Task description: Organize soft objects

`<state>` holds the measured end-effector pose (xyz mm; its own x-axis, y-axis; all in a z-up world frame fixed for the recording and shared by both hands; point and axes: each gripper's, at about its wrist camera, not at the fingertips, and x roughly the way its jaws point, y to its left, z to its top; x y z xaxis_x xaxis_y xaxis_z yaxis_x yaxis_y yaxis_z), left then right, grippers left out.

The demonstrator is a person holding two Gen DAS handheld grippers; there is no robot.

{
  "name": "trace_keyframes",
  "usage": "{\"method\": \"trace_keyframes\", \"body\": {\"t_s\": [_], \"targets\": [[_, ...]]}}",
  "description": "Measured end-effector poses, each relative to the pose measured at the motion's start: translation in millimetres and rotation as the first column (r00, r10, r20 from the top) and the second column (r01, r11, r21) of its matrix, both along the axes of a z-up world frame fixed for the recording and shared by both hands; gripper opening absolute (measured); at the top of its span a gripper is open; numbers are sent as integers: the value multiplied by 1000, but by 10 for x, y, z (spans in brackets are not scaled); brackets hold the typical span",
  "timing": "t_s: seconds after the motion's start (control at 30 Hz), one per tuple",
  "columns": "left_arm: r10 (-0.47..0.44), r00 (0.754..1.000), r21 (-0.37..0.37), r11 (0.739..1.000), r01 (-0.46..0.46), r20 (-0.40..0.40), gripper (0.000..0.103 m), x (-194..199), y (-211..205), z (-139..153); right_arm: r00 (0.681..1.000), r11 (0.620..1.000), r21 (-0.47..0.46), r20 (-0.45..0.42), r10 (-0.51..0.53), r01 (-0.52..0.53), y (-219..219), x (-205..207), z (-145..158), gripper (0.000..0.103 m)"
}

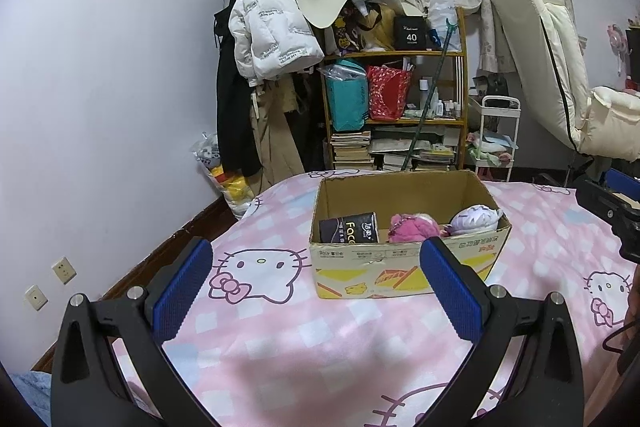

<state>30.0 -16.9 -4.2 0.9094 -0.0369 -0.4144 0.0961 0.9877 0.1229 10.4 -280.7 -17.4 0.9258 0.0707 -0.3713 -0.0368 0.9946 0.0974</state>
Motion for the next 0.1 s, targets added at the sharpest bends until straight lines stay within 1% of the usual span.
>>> {"method": "trace_keyframes", "body": {"t_s": [0.1], "targets": [[-10,1000,1,1000,10,-2,102,8,8,1,1000,1000,2,0,0,0,1,-7,-5,103]]}}
